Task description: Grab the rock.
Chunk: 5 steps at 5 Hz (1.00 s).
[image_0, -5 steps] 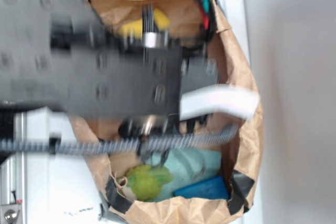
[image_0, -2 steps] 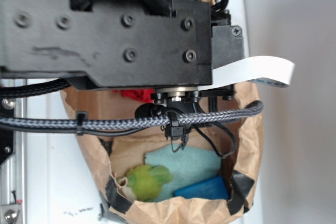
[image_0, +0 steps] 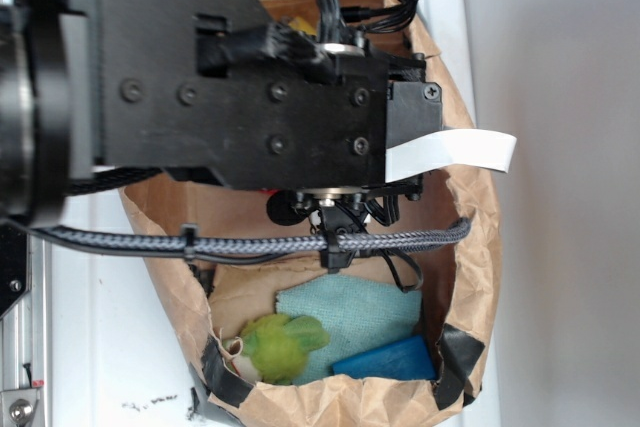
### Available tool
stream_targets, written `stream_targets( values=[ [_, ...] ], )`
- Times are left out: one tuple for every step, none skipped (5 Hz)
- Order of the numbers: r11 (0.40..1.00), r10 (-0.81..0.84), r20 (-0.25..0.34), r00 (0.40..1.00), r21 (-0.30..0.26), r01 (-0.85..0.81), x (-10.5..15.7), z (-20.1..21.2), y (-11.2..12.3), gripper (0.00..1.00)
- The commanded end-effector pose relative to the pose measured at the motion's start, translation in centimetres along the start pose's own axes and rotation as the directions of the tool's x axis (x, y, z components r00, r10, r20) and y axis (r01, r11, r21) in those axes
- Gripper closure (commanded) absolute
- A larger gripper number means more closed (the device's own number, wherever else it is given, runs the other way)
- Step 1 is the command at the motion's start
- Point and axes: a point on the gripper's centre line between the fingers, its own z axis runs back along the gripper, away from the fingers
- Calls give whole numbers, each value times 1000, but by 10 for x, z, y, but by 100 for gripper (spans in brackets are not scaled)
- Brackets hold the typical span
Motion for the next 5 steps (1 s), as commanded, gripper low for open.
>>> stream_targets(
  values=[
    [999,-32,44,999,-19,33,8,-6,-6,0],
    [998,-61,59,996,-20,62,0,-11,-21,0],
    [996,-80,47,996,-39,82,-3,-17,-29,0],
    [994,-77,33,996,-71,79,0,-18,-32,0],
    [995,-68,27,997,-64,70,6,-23,-35,0]
  ],
)
